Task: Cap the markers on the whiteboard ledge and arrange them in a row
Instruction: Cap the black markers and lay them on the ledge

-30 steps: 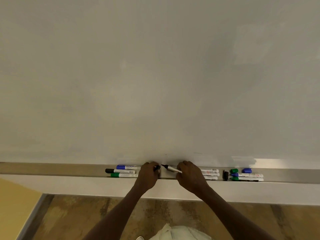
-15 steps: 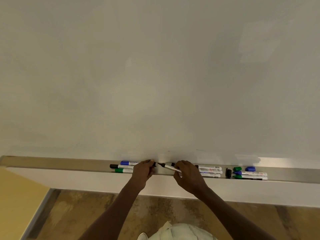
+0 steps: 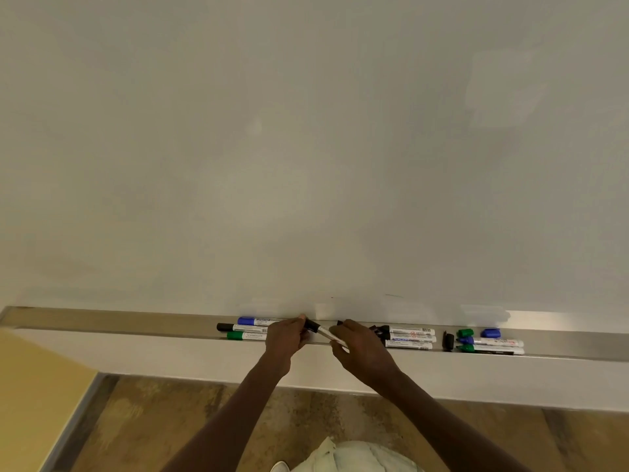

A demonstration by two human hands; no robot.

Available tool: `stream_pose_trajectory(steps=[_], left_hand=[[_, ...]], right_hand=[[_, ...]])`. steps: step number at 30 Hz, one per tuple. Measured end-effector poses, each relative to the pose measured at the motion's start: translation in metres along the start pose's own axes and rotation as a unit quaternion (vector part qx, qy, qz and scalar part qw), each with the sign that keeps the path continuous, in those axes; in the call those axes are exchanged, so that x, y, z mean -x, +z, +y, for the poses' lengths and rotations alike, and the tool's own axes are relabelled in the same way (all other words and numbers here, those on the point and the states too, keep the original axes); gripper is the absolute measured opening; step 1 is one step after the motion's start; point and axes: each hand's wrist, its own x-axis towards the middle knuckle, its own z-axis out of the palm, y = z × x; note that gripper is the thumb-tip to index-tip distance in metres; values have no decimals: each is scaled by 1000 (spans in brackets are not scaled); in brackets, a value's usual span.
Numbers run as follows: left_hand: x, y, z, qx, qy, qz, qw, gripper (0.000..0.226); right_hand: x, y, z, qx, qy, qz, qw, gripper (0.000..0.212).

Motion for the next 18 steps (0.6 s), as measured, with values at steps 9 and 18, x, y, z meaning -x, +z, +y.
stream_pose_trajectory(steps=[9,18], left_hand=[[5,-14,5,-85,78,21,993,14],[-2,-25,5,-40,63,18,997,15]], right_hand=[[-5,6,-33,-164,113,21,980,39],[-25,1,-35,-336,278,-34,900,38]])
